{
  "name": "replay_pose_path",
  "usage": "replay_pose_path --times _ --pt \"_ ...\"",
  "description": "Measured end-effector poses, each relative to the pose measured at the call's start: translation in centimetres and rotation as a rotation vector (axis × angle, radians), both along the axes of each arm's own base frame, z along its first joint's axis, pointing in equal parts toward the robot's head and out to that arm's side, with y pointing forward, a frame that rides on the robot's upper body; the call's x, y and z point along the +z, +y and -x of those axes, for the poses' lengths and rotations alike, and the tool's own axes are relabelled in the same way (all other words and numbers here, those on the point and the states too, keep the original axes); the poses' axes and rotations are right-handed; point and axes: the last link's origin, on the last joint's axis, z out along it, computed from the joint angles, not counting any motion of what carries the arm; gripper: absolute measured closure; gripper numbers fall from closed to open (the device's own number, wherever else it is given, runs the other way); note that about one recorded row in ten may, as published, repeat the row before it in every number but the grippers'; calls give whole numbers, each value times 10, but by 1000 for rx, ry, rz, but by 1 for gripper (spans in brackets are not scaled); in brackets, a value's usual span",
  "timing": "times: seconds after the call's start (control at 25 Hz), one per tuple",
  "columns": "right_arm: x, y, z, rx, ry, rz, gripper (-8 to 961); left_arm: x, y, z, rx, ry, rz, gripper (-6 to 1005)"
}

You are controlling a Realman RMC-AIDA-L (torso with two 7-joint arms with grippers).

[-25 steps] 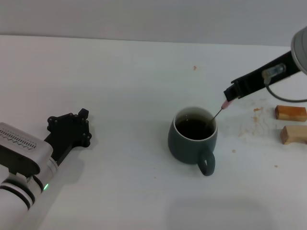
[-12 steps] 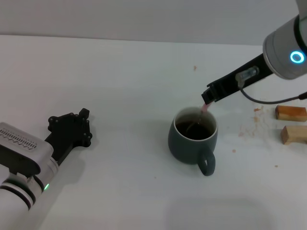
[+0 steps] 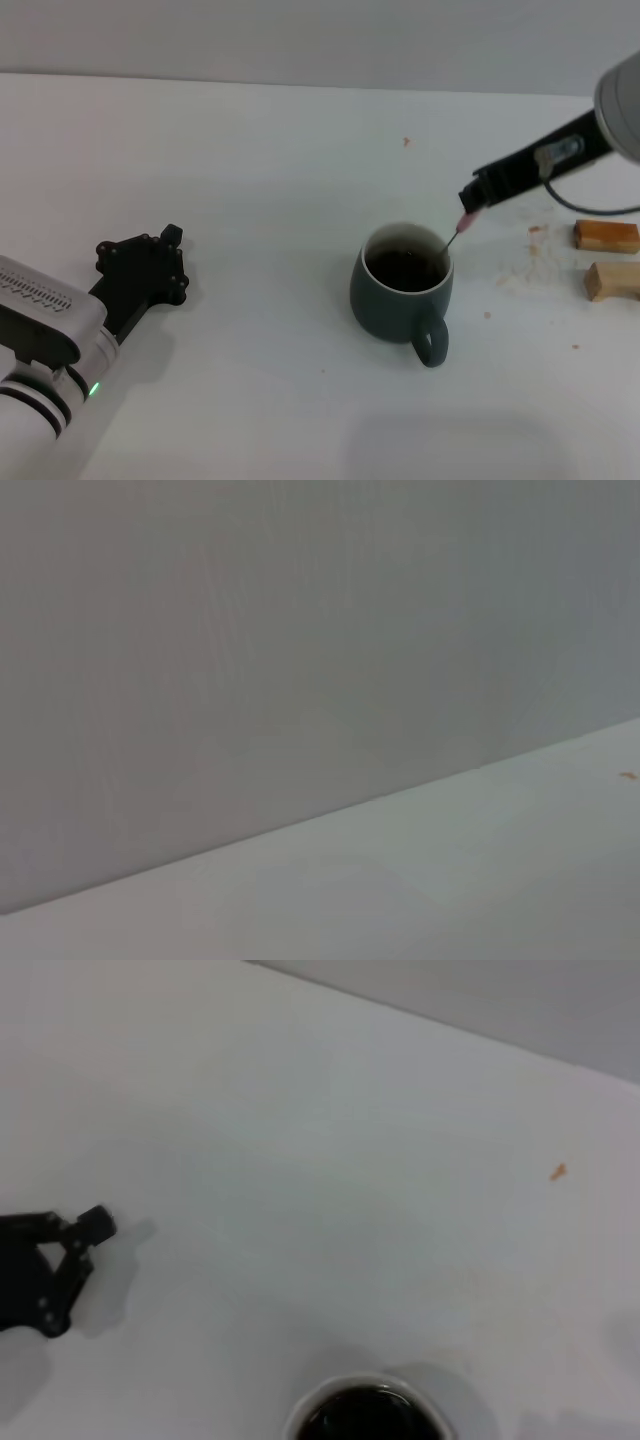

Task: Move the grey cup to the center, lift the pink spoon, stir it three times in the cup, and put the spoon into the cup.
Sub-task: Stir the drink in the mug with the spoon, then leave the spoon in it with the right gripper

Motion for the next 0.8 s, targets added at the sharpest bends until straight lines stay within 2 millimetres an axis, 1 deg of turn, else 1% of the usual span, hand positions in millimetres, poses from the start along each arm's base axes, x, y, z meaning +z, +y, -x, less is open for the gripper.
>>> replay_pose_path --times 0.2,0.36,0.56,0.8 --pt "-13 -9 8 22 17 35 879 1 0 -3 -12 -10 -9 1001" --pt "-19 -7 16 46 25 42 878 2 0 -5 -26 -18 -21 1001" --pt "-16 2 11 13 33 18 877 9 -1 -6 -49 -34 -57 1001" --pt "-21 1 6 -8 15 16 876 19 3 -5 -47 -50 -110 1001"
